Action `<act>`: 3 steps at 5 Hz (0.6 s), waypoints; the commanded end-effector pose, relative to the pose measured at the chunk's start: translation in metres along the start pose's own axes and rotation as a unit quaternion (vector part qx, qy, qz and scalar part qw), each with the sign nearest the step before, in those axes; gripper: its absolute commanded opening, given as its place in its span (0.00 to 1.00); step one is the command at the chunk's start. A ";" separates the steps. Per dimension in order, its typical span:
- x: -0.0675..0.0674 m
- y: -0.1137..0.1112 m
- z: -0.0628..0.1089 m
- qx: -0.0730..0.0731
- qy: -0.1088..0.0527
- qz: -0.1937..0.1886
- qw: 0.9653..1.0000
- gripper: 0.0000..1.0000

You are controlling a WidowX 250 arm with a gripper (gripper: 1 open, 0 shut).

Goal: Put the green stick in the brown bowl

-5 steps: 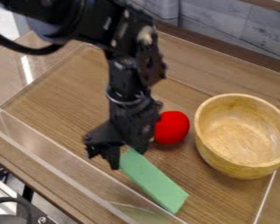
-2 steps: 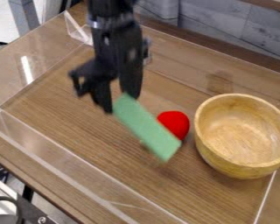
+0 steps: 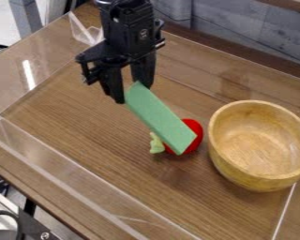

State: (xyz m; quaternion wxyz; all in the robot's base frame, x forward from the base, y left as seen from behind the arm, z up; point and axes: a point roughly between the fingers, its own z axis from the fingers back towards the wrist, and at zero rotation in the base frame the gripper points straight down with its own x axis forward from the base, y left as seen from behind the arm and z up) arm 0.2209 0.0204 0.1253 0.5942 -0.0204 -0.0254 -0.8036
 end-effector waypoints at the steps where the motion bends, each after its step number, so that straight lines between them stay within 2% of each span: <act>1: -0.002 0.009 0.007 0.021 0.012 -0.009 1.000 0.00; 3: 0.003 0.013 -0.003 0.020 0.016 0.002 1.000 0.00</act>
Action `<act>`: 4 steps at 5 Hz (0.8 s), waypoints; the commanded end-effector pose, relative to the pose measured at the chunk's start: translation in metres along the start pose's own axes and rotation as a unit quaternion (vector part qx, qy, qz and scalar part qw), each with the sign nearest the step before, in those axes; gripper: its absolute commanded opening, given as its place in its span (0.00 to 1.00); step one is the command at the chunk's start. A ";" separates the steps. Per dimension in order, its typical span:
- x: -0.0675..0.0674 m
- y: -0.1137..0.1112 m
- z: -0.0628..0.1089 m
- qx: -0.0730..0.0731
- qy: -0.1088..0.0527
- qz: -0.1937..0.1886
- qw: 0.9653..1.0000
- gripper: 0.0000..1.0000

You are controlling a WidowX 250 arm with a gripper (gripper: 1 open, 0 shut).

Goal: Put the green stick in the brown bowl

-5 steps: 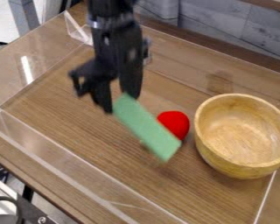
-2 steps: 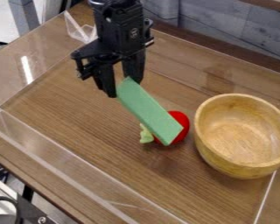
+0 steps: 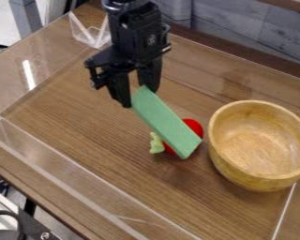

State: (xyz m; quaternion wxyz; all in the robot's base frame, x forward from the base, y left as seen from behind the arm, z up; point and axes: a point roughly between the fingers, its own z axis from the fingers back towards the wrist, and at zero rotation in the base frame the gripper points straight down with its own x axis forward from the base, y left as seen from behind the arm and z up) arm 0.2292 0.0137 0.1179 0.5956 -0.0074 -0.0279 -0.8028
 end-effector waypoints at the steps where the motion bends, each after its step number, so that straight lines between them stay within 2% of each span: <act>1: -0.002 0.009 0.006 0.009 0.009 0.008 1.000 0.00; 2: -0.003 0.015 0.006 0.009 0.011 0.017 1.000 0.00; 4: -0.005 0.025 0.016 0.011 0.012 -0.010 1.000 0.00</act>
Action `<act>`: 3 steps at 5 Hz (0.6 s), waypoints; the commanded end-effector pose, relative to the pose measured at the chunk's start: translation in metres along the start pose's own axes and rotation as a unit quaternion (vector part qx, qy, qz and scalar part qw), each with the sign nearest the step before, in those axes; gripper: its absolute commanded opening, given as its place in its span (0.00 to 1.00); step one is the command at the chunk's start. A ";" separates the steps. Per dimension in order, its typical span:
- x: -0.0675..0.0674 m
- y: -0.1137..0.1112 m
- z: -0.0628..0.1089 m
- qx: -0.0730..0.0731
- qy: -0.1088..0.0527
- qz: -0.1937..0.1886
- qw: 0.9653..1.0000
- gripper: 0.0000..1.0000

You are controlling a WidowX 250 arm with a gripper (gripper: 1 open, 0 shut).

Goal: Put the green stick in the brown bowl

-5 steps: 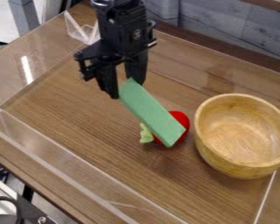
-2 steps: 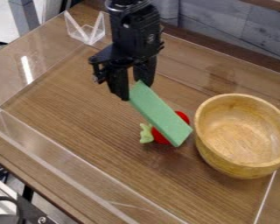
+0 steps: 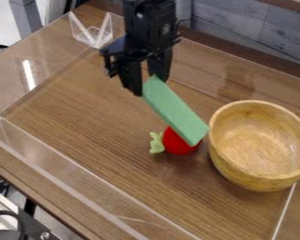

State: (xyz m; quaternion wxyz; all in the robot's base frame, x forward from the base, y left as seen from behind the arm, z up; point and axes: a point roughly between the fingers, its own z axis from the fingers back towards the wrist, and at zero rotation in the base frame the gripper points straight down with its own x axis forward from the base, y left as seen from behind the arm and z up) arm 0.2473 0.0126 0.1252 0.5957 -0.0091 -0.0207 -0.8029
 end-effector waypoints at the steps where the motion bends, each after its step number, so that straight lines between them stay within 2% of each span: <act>1: -0.001 0.009 0.012 0.022 0.010 0.013 1.000 0.00; 2: -0.001 0.010 0.013 0.027 0.012 0.038 0.999 0.00; 3: -0.007 0.013 0.019 0.032 0.010 0.057 0.998 0.00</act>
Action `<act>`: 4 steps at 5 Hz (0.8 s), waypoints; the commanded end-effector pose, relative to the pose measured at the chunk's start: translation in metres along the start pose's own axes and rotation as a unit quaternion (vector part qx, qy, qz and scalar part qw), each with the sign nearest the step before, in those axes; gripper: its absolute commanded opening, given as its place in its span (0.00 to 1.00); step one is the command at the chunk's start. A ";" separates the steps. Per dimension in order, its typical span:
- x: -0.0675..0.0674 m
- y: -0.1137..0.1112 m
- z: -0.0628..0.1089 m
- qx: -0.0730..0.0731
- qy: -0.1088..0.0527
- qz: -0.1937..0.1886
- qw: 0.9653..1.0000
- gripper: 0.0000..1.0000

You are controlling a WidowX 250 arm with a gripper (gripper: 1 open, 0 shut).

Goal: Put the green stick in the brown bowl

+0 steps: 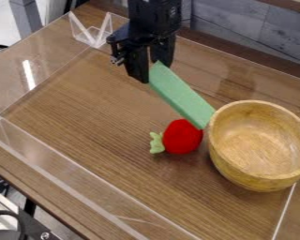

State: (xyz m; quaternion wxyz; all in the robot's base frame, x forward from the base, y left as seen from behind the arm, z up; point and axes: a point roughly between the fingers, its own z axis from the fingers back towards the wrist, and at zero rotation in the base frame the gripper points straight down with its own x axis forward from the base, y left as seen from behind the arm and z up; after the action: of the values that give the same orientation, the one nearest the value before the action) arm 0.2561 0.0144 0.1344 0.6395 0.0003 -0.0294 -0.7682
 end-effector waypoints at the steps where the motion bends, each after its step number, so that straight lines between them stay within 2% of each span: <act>1: 0.034 0.009 0.014 0.020 0.006 -0.072 0.997 0.00; 2: 0.076 0.017 0.010 0.019 0.010 -0.156 0.988 0.00; 3: 0.113 0.022 -0.009 0.013 0.009 -0.226 0.974 0.00; 4: 0.131 0.025 -0.019 0.013 0.008 -0.266 0.964 0.00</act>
State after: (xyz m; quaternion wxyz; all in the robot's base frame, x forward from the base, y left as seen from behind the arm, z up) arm 0.2477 -0.1180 0.1075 0.4125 0.0022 -0.0143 -0.9109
